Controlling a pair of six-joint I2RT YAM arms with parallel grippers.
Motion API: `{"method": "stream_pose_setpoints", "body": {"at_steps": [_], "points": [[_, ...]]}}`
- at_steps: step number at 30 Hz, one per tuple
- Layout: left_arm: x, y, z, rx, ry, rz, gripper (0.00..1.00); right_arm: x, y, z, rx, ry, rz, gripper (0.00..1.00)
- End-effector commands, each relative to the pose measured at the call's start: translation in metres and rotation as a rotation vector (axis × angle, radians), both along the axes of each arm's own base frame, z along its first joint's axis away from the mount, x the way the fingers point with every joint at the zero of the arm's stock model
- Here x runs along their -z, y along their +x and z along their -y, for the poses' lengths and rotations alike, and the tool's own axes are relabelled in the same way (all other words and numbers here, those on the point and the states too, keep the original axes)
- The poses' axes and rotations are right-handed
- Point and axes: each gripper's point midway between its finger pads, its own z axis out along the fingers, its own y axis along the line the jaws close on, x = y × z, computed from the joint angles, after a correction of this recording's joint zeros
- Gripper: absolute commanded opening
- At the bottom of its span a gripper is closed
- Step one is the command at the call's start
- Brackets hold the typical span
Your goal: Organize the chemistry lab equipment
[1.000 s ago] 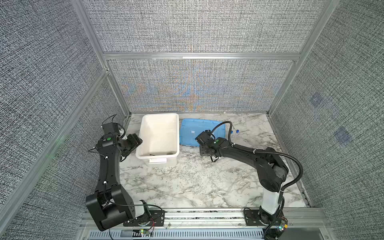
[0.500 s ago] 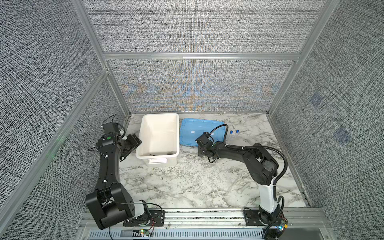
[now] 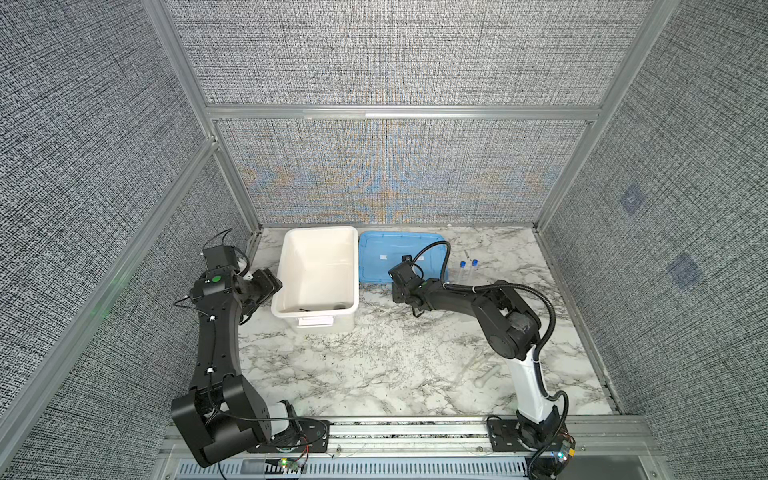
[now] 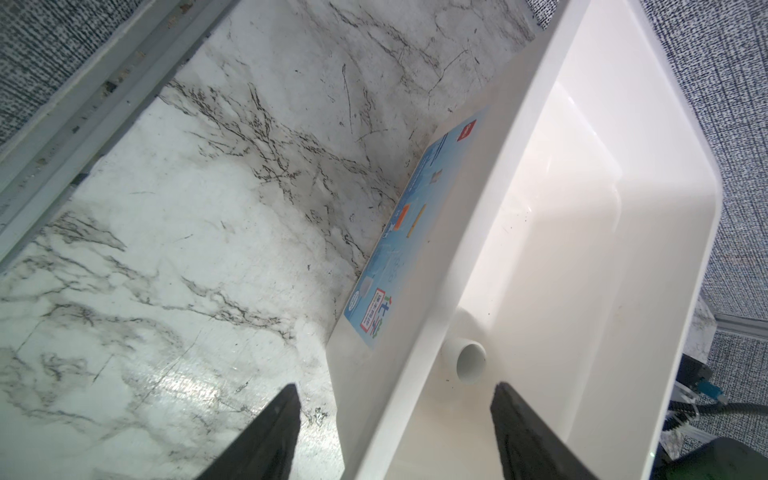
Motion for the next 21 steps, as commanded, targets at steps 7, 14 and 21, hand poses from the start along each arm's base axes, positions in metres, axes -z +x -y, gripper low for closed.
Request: {"method": "stream_pose_setpoints", "body": {"at_steps": [7, 14, 21], "points": [[0.0, 0.004, 0.005, 0.045, -0.01, -0.006, 0.67, -0.033, -0.014, 0.002, -0.017, 0.083, -0.009, 0.67], [0.0, 0.006, 0.008, 0.071, 0.027, -0.011, 0.62, -0.091, -0.04, -0.008, -0.097, 0.232, -0.002, 0.67], [0.004, 0.007, 0.014, 0.106, 0.035, -0.022, 0.59, -0.141, -0.09, -0.044, -0.285, 0.33, 0.004, 0.67]]}}
